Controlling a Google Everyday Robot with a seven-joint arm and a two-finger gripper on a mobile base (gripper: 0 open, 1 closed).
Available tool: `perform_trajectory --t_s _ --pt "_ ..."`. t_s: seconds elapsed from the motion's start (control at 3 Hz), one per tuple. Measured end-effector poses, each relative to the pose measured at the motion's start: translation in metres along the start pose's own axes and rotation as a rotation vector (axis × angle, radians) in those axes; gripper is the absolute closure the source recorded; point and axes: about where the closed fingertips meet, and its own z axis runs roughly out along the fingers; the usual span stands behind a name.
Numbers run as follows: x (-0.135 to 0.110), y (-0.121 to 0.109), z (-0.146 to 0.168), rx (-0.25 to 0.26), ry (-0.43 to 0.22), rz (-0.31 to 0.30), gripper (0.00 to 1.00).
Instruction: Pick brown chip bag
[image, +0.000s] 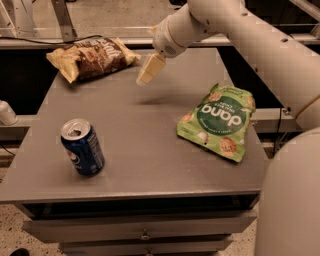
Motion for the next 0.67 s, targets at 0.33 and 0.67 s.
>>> perform_trajectory --t_s 0.33,0.67 --pt "-0.010 -0.032 0.043 0.046 -0.056 0.037 0.00" --pt "-0.017 -0.057 0.079 0.088 -0.116 0.118 0.00"
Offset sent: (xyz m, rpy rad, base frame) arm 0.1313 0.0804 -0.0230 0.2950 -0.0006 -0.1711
